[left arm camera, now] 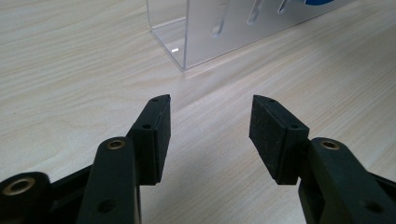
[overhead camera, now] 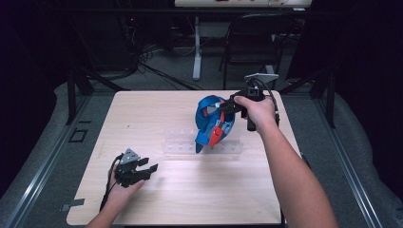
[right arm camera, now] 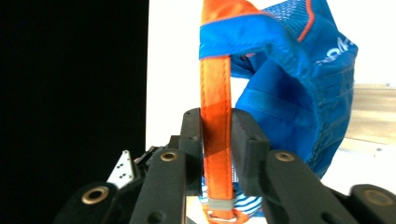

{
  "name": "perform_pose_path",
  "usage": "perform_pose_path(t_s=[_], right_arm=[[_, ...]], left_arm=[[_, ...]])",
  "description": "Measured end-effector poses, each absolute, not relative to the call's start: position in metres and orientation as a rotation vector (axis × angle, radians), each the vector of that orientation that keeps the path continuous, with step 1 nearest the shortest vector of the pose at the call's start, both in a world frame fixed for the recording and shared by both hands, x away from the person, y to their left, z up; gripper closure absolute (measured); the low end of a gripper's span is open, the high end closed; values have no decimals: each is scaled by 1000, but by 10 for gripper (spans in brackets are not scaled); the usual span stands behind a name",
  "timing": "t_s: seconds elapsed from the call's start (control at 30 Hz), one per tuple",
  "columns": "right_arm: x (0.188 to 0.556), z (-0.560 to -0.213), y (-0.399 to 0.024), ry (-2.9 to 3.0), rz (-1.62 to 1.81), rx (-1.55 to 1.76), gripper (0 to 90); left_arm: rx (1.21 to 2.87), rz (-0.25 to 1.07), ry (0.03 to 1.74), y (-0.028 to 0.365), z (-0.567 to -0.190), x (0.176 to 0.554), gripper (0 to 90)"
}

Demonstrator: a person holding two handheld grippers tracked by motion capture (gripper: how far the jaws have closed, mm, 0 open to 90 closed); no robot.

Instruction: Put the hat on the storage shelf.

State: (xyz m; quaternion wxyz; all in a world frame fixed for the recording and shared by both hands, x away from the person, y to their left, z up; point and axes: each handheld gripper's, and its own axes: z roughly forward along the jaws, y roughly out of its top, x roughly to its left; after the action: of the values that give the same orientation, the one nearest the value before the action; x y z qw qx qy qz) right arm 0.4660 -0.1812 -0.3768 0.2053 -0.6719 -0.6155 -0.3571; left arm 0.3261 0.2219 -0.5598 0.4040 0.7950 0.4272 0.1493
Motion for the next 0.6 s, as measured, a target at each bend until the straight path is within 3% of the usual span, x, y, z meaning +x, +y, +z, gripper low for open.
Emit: perform_pose_path(t_s=[0.6], right_arm=[[453, -398, -183, -1853, -898, -1933, 605]], left_arm=[[2006, 378, 1079, 222, -560, 326, 492]])
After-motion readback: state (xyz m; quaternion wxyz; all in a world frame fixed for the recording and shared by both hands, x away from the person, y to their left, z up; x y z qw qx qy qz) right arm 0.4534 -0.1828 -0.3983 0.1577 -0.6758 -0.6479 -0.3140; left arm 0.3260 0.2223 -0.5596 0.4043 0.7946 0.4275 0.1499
